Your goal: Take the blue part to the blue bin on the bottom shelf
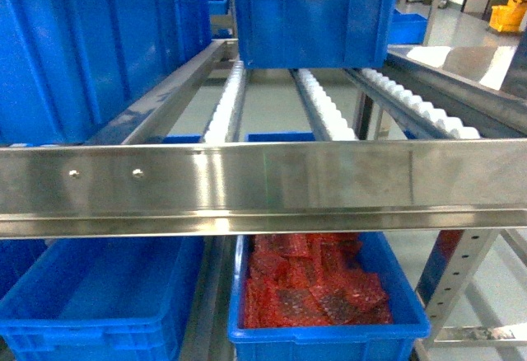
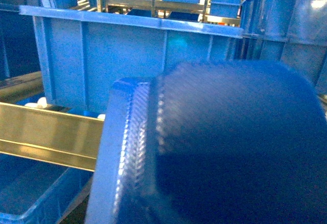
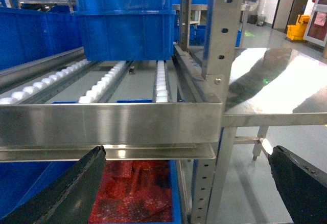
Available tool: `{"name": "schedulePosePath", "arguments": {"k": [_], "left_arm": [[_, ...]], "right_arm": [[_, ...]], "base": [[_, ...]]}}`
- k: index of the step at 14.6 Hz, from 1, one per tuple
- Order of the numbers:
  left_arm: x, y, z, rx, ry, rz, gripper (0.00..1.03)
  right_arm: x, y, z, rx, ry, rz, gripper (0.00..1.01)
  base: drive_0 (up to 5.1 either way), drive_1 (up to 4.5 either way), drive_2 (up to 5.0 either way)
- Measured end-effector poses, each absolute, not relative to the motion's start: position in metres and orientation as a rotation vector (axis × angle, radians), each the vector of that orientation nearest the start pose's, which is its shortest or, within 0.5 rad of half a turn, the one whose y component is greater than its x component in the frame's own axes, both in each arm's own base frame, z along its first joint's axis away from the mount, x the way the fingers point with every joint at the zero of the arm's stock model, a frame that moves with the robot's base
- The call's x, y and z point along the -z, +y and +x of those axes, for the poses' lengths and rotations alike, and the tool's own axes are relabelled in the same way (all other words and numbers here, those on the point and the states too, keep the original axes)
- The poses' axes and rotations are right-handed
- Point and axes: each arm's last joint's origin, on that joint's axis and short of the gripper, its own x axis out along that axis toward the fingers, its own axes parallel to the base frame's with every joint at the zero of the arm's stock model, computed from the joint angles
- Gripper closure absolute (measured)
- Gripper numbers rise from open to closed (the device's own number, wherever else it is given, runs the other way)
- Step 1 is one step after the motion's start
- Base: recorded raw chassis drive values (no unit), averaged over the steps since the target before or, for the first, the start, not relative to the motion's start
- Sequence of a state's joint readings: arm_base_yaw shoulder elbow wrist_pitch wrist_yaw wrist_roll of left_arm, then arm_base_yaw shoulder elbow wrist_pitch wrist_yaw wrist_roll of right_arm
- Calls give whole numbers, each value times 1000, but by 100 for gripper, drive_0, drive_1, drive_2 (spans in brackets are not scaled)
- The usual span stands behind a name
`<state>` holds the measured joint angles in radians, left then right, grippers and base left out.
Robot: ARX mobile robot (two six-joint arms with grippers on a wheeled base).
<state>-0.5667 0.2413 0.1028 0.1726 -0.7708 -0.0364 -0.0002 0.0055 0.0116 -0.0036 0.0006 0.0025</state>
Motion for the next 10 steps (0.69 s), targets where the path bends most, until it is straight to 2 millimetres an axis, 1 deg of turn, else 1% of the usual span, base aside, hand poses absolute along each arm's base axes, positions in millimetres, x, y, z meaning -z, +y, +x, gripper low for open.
{"name": "schedulePosePath", "arguments": {"k": [6,10], "left_arm": [[-195,-38,98,-207,-31,-58,60],[-195,-38,98,-207,-32,-59,60]], "right_arm": [[-167,0,97,-3,-1,2,3],[-167,0,97,-3,-1,2,3]], "base": [[-497,248,248],[0,0,0]]}}
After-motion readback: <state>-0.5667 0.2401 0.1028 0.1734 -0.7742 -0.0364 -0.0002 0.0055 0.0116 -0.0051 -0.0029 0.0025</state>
